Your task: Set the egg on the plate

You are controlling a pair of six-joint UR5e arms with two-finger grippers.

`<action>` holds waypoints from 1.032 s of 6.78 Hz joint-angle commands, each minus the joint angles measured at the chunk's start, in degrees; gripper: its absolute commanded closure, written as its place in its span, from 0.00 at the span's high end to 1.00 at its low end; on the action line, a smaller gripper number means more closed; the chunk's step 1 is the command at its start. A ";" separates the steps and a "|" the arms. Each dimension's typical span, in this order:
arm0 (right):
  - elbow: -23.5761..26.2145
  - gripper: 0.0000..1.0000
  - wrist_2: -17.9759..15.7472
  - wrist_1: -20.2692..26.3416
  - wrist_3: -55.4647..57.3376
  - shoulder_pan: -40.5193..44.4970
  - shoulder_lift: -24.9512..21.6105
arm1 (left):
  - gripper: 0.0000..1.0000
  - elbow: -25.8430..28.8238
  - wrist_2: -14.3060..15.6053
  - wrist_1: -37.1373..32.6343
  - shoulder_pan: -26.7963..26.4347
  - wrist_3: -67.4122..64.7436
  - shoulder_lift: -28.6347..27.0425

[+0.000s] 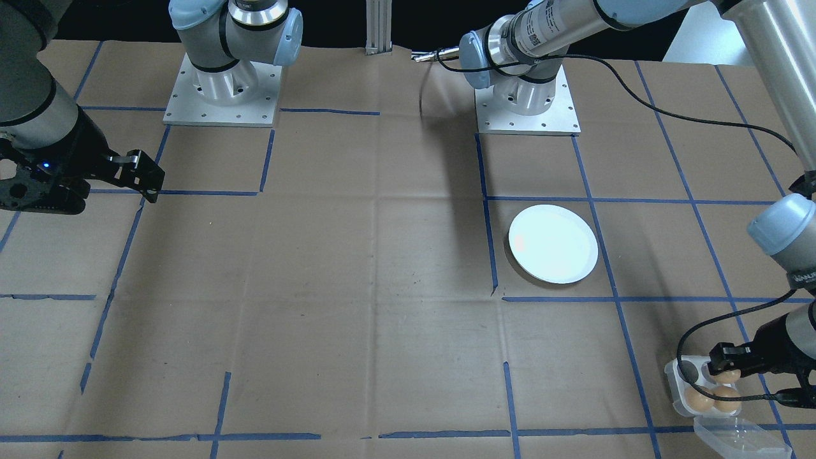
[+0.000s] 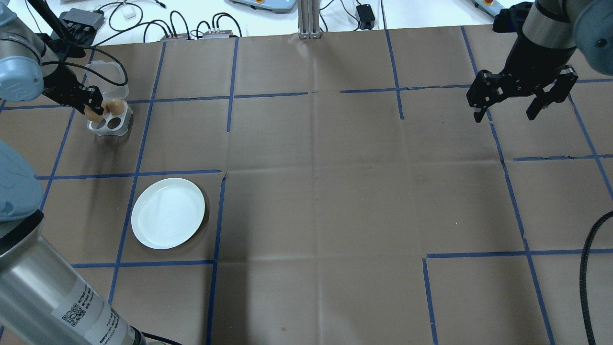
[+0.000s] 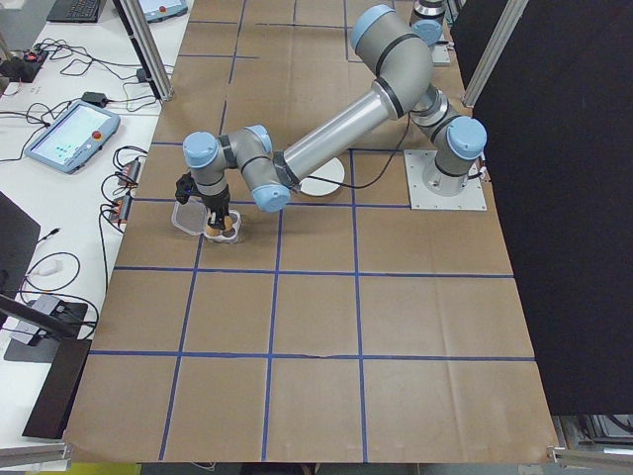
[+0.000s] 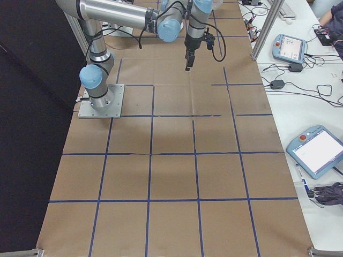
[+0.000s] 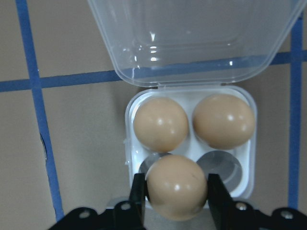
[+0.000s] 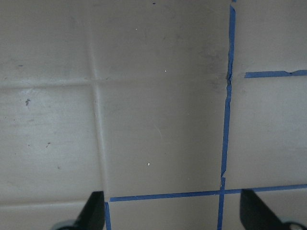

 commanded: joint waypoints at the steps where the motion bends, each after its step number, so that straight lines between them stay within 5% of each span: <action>1: 0.00 1.00 0.00 0.00 0.00 0.00 0.00 | 0.00 -0.47 -0.51 -7.50 -0.13 -1.75 5.37; 4: 0.00 1.00 0.00 0.00 0.00 0.00 0.00 | 0.00 -7.82 -3.41 -13.51 -4.33 -14.47 13.19; 7: 0.00 1.00 0.00 0.00 0.00 0.00 0.00 | 0.01 -27.40 -7.19 -12.64 -6.02 -24.94 21.46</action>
